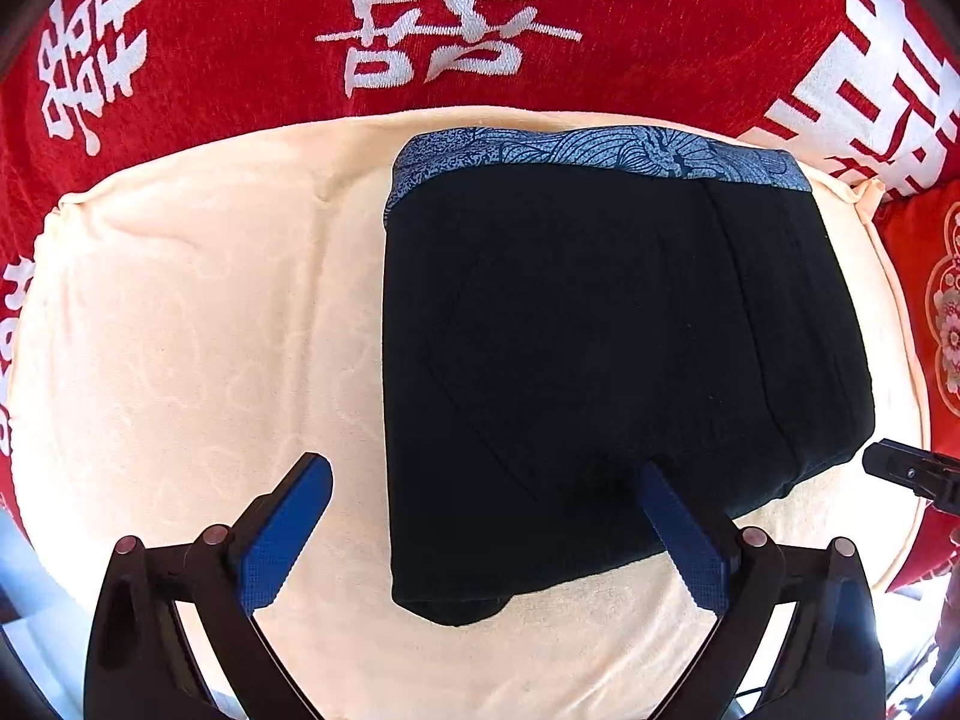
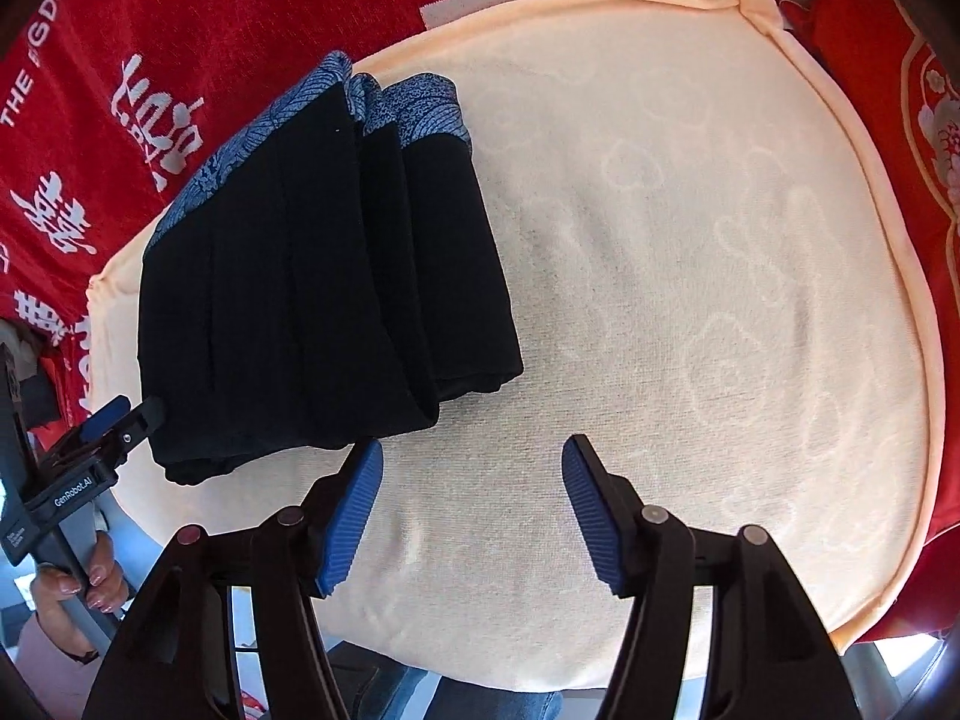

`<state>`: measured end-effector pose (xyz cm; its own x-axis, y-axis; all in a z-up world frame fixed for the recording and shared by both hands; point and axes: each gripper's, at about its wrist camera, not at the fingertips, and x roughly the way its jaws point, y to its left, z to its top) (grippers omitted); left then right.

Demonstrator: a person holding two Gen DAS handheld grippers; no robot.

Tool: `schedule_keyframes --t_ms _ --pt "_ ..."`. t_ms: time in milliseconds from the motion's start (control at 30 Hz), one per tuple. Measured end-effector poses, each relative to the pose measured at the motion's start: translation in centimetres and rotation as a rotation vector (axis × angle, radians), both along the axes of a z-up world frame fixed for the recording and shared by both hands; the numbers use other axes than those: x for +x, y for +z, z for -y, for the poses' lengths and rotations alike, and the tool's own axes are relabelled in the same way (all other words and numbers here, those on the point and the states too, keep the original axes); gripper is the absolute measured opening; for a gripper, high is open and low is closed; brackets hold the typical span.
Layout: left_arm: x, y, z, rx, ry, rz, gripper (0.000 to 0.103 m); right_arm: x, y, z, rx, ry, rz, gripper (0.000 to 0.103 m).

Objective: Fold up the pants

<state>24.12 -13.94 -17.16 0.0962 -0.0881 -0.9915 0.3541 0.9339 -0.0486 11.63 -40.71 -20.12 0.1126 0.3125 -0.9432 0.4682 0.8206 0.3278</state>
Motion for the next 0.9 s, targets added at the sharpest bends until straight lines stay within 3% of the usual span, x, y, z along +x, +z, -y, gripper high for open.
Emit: schedule_keyframes --t_ms 133,300,433,633,767,900 --pt "0.8 -0.4 0.2 0.003 0.011 -0.017 0.103 0.2 0.3 0.5 0.019 -0.022 0.022 0.079" --pt "1.7 -0.5 0.1 0.010 0.017 -0.019 0.103 0.5 0.6 1.1 0.037 -0.018 0.052 0.080" --pt "2.7 -0.5 -0.3 -0.022 0.035 -0.030 0.103 1.3 0.6 1.9 0.061 -0.018 0.103 0.088" --pt "4.7 -1.2 -0.7 -0.033 0.047 -0.068 0.103 2.5 -0.8 3.3 0.121 -0.030 0.104 0.088" --pt "5.8 -1.6 -1.2 -0.086 0.033 -0.097 0.103 3.5 -1.4 4.3 0.178 -0.025 0.139 0.089" --pt "7.6 -3.2 -3.0 -0.213 0.061 -0.212 0.103 4.7 -2.7 4.6 0.277 -0.008 0.155 0.089"
